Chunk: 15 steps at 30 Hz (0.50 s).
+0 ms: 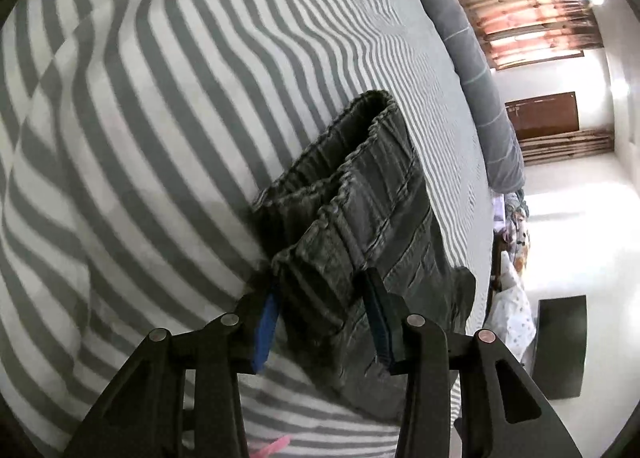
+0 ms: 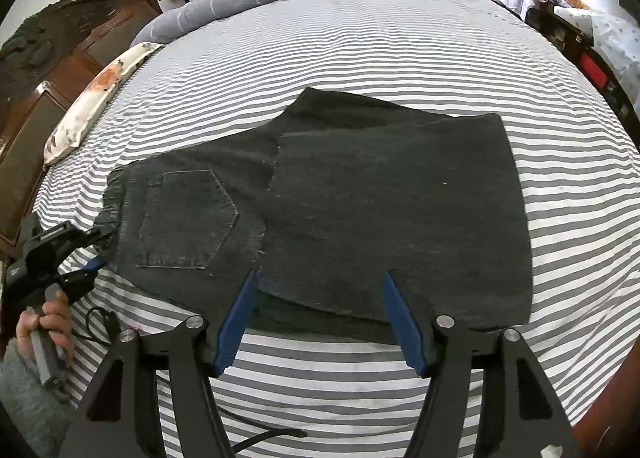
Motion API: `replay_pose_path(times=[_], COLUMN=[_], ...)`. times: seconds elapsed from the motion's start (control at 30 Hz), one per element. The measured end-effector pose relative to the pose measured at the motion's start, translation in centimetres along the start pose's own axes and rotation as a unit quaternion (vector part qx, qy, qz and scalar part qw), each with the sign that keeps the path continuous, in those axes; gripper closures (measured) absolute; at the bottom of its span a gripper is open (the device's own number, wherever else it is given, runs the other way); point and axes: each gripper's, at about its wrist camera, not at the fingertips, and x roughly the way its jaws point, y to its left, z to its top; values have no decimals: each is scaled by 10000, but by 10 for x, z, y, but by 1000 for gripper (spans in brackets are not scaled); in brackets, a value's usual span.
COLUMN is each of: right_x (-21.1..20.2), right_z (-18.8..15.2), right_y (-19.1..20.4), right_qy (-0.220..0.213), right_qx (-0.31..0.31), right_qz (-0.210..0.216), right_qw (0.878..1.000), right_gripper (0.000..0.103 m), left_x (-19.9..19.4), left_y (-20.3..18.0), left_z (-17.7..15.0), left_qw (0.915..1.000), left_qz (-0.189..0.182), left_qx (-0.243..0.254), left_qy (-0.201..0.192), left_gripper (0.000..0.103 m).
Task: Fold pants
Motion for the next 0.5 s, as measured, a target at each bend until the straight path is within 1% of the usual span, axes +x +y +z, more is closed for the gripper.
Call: replay_pose_path(times=[0.13,0.17,0.2,0.23,0.3,0.33,0.43,0.5], right_x=[7,8,8,7,6,6,2,0], right_z=[-2,-3,-4,-5,-5,-5,-7,-7], right_y=[8,9,10,10,9,7,-3,-11], right_qy=[83,87,78,69,54,43,-30,-66], right_qx=[-32,-27,-16,-6,27,45,171,278], right_qz=[-8,-6,30,45,63,89,107,172], right_qw=[10000,10000,10000,10000,10000,9999,9998,9994], right_gripper=[41,41,41,41,40,40,38,38], left_x=[5,3,3,2,-3,-7,-16,-25], left_y=[-10,-11,-13,-13,-19,-26,-52,-78], left_z=[1,0,-1,-2,-6,-10,-21,-33], left_qw=[9996,9992,9986,9983,9979,9966,9897,9804], left_qz=[110,178,250,284,304,388,686,747], left_qx=[247,326,436,473,510,631,1095,1614], left_qy=[-88,-119,-149,-181,-275,-363,-612,-849], left_gripper=[61,63,70,74,77,77,77,77])
